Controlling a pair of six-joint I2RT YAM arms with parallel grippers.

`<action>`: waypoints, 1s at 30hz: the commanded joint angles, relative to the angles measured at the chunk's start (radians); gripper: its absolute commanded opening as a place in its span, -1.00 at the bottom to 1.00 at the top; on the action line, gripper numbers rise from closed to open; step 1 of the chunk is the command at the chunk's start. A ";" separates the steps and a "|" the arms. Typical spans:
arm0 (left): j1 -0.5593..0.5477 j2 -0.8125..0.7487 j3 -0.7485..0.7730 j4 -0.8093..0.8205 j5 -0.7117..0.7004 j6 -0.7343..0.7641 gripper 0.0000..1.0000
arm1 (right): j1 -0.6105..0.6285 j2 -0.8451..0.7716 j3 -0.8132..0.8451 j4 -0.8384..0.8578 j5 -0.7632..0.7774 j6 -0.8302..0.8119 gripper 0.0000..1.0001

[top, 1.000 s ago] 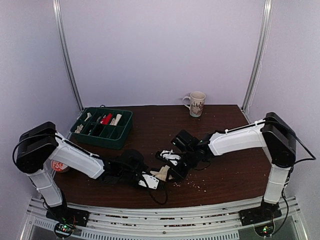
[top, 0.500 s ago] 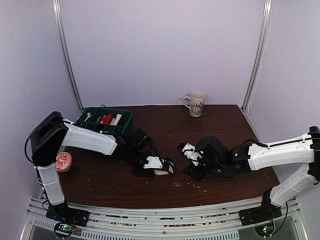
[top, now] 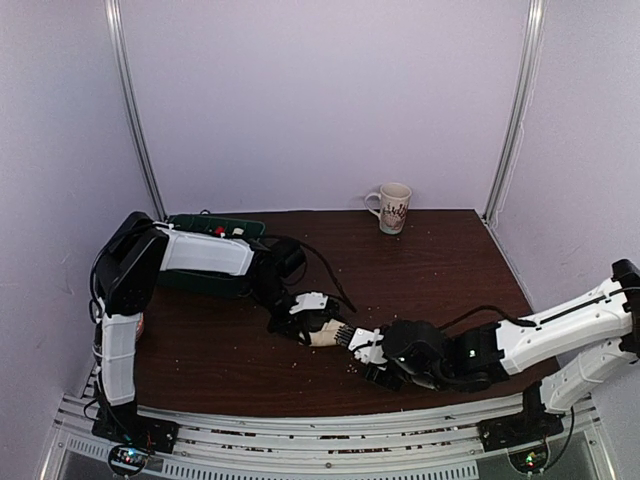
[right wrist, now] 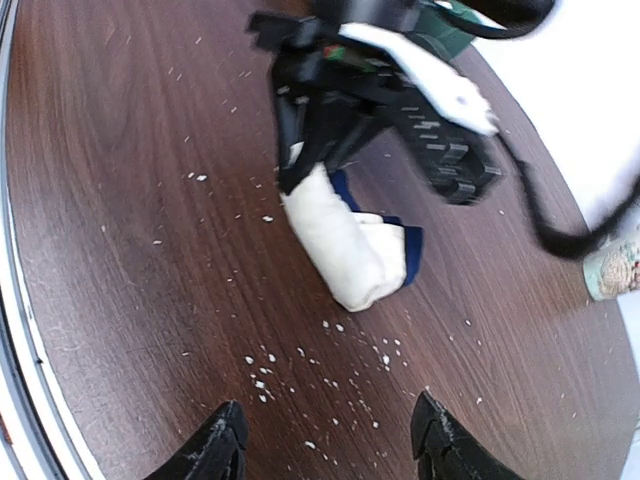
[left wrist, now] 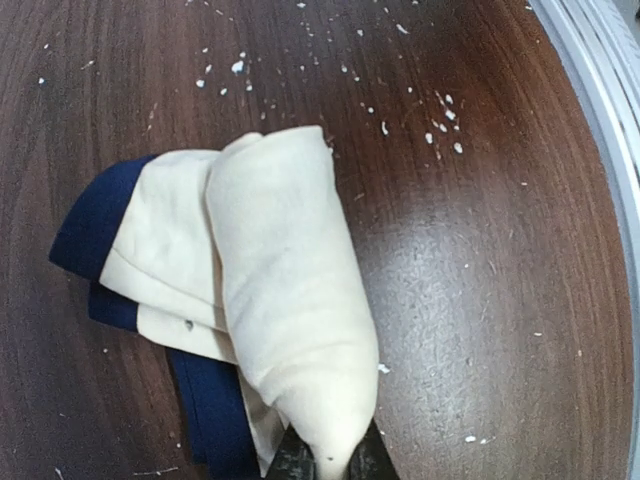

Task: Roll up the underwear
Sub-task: Roll the underwear at the center of the board.

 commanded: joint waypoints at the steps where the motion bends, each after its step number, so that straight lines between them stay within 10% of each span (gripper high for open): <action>1: 0.017 0.086 0.031 -0.165 0.024 0.020 -1.00 | 0.023 0.165 0.102 -0.015 0.127 -0.091 0.18; 19: 0.028 0.186 0.124 -0.242 0.040 0.034 -1.00 | -0.071 0.640 0.394 0.006 0.289 -0.340 0.32; 25: 0.034 0.183 0.122 -0.226 0.018 0.031 -0.97 | -0.097 0.677 0.445 -0.085 0.177 -0.332 -0.49; 30: 0.041 0.067 0.052 -0.107 -0.037 0.011 -0.30 | -0.093 0.664 0.452 -0.151 0.090 -0.294 -0.81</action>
